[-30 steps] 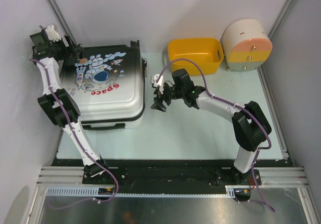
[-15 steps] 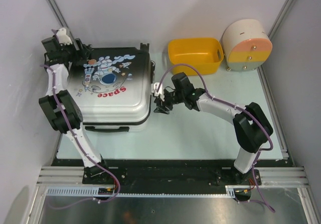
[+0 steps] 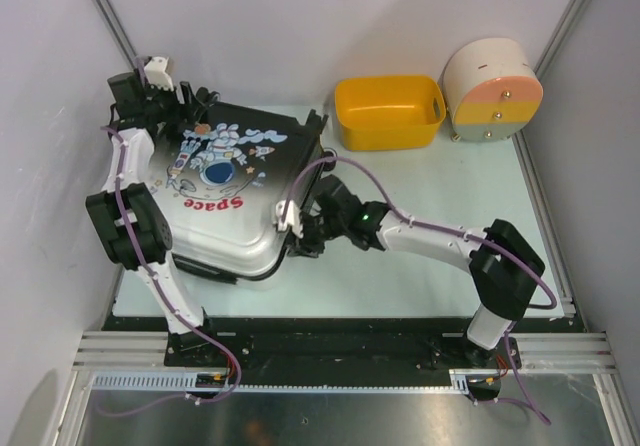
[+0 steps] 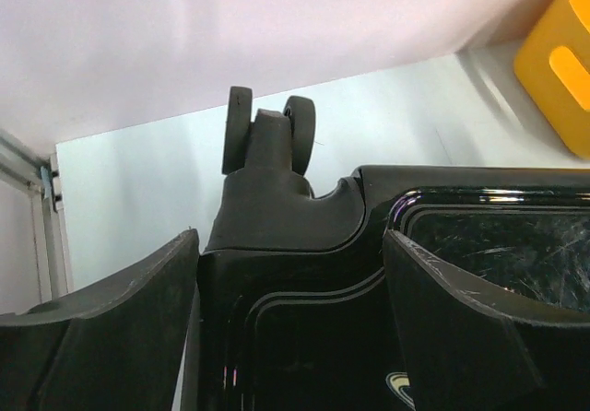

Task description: Open, take out, and arrange the luggage

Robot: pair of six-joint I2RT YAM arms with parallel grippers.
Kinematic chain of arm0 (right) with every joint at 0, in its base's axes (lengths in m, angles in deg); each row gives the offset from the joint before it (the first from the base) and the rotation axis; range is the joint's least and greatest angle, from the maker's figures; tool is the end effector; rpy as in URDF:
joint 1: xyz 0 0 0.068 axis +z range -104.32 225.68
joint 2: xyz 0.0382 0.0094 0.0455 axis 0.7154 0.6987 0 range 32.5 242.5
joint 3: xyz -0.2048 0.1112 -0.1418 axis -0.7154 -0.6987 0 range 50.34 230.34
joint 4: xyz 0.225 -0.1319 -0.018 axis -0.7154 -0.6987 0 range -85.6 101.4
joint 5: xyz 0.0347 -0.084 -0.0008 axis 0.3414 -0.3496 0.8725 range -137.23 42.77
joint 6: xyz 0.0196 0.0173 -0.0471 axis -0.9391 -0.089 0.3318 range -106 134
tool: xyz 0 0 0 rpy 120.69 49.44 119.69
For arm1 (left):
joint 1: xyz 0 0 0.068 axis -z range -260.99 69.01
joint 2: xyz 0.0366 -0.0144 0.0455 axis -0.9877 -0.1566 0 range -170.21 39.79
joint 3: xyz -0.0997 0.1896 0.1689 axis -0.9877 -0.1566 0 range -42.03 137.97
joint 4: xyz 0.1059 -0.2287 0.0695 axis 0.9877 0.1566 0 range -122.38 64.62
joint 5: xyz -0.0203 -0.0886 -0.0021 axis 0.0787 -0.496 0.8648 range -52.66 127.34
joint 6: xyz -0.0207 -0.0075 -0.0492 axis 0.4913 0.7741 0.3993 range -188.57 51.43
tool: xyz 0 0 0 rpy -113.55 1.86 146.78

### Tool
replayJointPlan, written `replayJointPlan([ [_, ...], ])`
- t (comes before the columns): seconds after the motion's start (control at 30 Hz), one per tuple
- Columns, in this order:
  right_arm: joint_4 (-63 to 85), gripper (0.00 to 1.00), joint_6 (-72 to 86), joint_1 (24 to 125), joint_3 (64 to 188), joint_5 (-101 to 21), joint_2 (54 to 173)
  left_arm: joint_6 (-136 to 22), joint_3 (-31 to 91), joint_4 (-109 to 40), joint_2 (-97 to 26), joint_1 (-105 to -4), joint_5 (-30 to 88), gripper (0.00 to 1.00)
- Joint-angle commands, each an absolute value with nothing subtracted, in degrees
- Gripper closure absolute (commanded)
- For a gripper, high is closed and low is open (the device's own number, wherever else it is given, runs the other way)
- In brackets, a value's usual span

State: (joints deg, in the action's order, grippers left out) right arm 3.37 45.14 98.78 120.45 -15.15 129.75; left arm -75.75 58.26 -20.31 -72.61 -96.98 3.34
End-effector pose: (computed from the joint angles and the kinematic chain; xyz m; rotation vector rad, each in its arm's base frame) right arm 0.2153 0.3183 0.2570 -1.6961 1.3933 0.8271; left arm 0.4545 0.1095 0.3225 0.2281 1.9171 -0.3209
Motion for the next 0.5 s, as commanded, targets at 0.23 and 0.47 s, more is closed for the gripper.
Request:
replayJointPlan([
  [0.23, 28.4, 0.55, 41.1, 111.9, 122.8, -24.1, 134.5, -81.6, 50.6, 2.0, -67.9, -90.0, -10.6, 0.09],
  [0.47, 15.5, 0.55, 33.2, 104.9, 121.3, -21.4, 124.6, -83.8, 49.8, 2.1, -67.3, -90.0, -10.6, 0.13],
])
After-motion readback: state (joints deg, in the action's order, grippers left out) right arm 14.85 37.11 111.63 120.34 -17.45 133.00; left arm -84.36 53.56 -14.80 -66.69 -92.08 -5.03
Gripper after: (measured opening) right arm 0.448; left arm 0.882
